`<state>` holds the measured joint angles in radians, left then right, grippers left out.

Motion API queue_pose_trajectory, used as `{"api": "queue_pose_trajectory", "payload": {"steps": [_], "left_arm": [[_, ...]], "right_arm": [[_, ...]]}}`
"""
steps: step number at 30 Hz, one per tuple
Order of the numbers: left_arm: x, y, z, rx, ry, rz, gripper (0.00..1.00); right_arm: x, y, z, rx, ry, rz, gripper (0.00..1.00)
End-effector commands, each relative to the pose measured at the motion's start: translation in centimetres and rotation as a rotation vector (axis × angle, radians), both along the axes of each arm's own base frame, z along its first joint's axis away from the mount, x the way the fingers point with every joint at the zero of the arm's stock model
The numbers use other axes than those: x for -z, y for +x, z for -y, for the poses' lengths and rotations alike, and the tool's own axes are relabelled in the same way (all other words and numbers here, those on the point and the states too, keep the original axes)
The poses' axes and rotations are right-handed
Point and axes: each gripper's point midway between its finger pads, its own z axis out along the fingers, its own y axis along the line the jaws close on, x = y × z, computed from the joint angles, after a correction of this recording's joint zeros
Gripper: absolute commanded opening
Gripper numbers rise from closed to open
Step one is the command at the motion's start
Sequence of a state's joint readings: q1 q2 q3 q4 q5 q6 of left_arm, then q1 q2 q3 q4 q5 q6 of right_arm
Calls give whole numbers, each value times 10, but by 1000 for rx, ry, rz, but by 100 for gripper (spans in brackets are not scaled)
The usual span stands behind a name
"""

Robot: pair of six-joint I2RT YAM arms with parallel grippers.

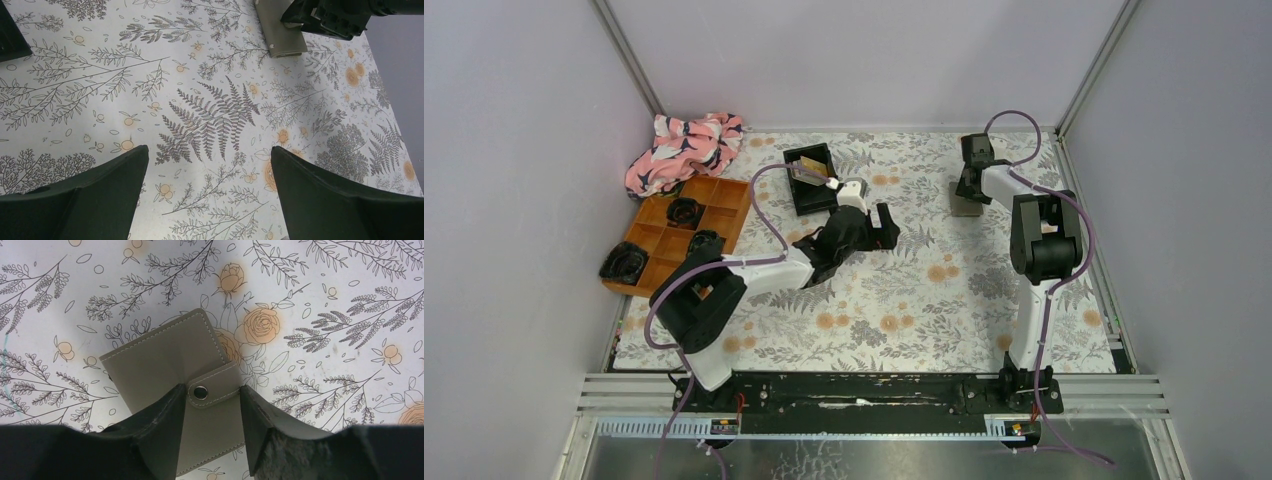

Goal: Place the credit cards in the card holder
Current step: Move the card holder to the center of the board.

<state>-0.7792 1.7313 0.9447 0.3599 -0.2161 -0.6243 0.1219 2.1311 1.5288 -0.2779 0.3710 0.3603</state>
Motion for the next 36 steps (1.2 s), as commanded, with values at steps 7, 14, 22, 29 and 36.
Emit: {"api": "queue_pose_trajectory", "payload": {"steps": [7, 14, 22, 29, 36], "left_arm": [[-19, -8, -2, -2, -56, 19, 100], [-25, -19, -13, -22, -82, 14, 100], [-28, -40, -29, -50, -102, 9, 100], [-22, -58, -35, -51, -106, -6, 100], [3, -67, -28, -51, -96, -58, 100]], "right_arm": [[21, -34, -6, -33, 52, -143, 31], [14, -52, -21, -81, 101, -136, 25], [3, -88, -72, -204, 112, -129, 9], [-2, -136, -135, -316, 168, -96, 1], [-4, -184, -193, -410, 277, -67, 0]]}}
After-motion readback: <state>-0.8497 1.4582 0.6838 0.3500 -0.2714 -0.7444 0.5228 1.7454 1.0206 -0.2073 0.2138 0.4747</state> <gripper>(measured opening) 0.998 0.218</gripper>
